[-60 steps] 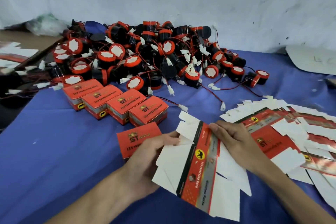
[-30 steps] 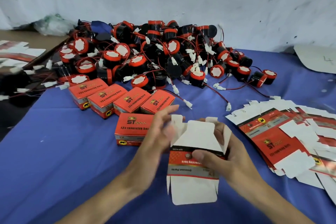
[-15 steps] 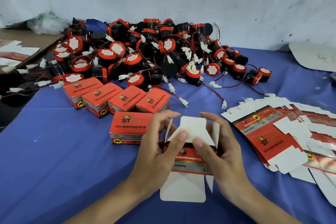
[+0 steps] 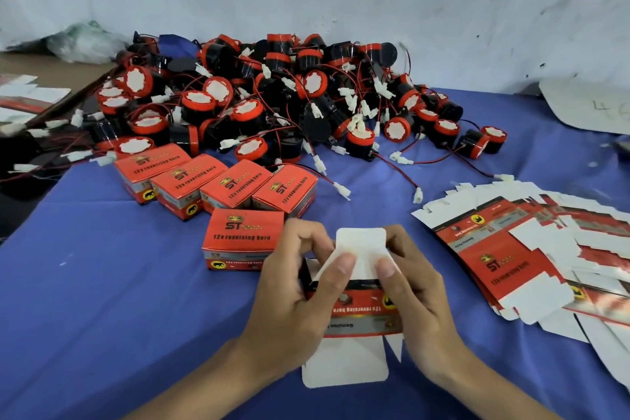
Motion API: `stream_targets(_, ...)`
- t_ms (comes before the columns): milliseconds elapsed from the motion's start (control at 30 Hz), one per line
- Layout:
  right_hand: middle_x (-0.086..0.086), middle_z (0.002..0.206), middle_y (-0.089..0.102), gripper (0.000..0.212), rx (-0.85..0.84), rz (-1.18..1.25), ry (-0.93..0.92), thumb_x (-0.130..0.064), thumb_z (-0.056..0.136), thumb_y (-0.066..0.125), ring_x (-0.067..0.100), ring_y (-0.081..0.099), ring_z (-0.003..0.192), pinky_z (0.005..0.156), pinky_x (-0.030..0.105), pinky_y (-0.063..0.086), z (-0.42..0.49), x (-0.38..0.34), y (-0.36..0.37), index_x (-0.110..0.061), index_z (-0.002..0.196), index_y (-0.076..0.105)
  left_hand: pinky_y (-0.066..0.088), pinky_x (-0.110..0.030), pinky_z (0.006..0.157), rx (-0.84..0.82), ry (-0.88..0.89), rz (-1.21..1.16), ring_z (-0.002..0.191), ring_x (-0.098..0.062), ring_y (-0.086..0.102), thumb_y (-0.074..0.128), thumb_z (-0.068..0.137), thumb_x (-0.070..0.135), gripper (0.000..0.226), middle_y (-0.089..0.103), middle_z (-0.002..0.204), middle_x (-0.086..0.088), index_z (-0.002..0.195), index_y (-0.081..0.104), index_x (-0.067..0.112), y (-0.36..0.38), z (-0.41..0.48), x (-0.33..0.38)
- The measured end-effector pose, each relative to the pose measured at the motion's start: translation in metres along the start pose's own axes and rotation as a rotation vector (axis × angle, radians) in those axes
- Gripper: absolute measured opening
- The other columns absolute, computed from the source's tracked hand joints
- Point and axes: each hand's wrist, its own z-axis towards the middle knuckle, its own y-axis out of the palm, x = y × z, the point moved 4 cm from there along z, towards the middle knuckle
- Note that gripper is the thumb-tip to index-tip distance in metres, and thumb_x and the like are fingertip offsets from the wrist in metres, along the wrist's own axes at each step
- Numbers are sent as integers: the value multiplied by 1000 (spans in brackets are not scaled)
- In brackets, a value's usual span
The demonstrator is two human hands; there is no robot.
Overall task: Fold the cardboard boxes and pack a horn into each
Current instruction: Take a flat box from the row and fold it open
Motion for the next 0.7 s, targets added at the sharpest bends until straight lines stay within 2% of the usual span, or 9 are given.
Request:
stream_targets(67,-8,96,60,22,-21,-26,-13,-34,91,46,10,61,81,68,19,48,-3,3,0,-34,105,63,47,-25,56,47,14,-30,65,-6,53,53,88,33,15,52,75,7,100,49,40,-2,-1,1)
stream_targets(100,-11,96,61,21,-10,-14,-1,-34,90,47,6,61,80,68,17,48,-4,4,1,-36,107,60,47,-22,58,47,39,9,68,-7,54,52,89,31,18,53,77,9,104,51,41,-2,0,2)
stream_targets(200,-17,92,58,7,56,-53,-16,-35,90,49,3,57,74,64,16,45,-4,6,0,-33,87,55,43,-16,69,50,111,163,81,-10,55,47,90,25,17,52,89,5,95,64,26,-4,1,1)
stream_targets(300,-9,90,57,17,92,-91,-14,-35,90,50,9,55,74,66,16,42,-2,9,-1,-28,74,51,43,-23,80,75,117,205,95,-15,56,48,86,24,23,51,97,-4,84,68,13,-6,2,-2)
stream_targets(400,-13,82,58,6,103,-48,1,-37,87,53,3,55,69,62,13,44,-5,11,0,-32,85,55,47,-30,71,60,150,212,81,-16,59,50,85,22,24,55,83,-5,79,67,7,-4,1,-2)
stream_targets(467,-13,89,57,7,137,-63,-1,-38,86,54,2,57,77,67,12,45,-5,13,-1,-35,92,54,46,-33,63,60,146,230,72,-17,57,50,84,22,25,55,75,-5,74,66,5,-4,2,-2)
stream_targets(533,-11,96,54,10,141,-153,-27,-41,87,52,7,58,87,73,12,43,-3,11,-1,-33,90,57,45,-33,59,56,158,242,67,-18,56,50,84,22,28,55,70,-5,68,62,3,-3,2,-1)
stream_targets(600,-9,95,55,20,122,-193,-44,-42,90,49,13,59,88,74,17,45,-1,9,0,-26,82,59,44,-32,56,53,185,251,62,-18,55,51,83,21,31,55,65,-5,61,57,1,-2,2,1)
stream_targets(700,-6,80,62,37,100,-169,-72,-35,91,48,17,64,78,67,28,49,-1,8,2,-6,72,58,43,-32,51,35,218,238,56,-16,53,51,85,19,38,53,60,-4,53,52,-1,-1,0,1)
